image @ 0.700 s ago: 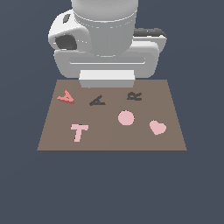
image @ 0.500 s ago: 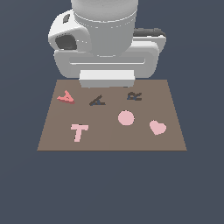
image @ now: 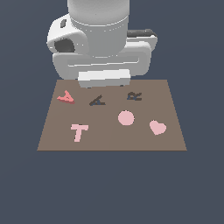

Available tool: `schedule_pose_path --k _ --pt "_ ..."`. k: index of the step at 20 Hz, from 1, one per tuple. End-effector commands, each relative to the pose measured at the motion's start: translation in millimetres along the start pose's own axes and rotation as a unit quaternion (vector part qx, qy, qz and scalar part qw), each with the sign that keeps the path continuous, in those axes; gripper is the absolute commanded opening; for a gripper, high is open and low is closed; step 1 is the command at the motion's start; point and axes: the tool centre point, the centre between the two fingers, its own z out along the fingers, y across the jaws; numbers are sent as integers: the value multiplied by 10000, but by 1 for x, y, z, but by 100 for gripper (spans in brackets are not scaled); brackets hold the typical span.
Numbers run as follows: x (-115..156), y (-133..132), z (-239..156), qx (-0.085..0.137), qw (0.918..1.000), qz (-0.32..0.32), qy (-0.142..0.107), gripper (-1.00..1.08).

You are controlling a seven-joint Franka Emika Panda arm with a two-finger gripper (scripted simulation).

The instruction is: Insert a designated object into the corresponding slot on a board.

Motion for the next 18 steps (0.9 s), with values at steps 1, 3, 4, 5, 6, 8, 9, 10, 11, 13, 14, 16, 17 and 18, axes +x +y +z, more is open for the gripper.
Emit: schedule_pose_path --k 1,3,4,5,6,8,9,10,11,13,14,16,17,18 --pt "-4 4 4 0 9999 -167 -2 100" --pt "-9 9 8 1 9995 -330 -2 100" --pt "-11 11 10 1 9991 -419 -3 100" --pt "-13 13 12 1 9987 -514 -3 100" --pt "-15 16 15 1 9981 -613 -4 100" --pt "-20 22 20 2 9966 -827 -4 100" --pt "-23 25 23 2 9956 -941 -5 100" --pt "-25 29 26 3 9944 -1060 -5 100" --pt "-27 33 29 3 9930 -1184 -6 100" --pt "-32 41 35 4 9895 -1446 -7 100" --pt "-35 45 38 5 9874 -1584 -7 100" --pt "-39 55 45 6 9824 -1867 -8 100" --pt "-41 59 49 6 9796 -2009 -9 100" --pt "-43 64 52 7 9766 -2150 -9 100"
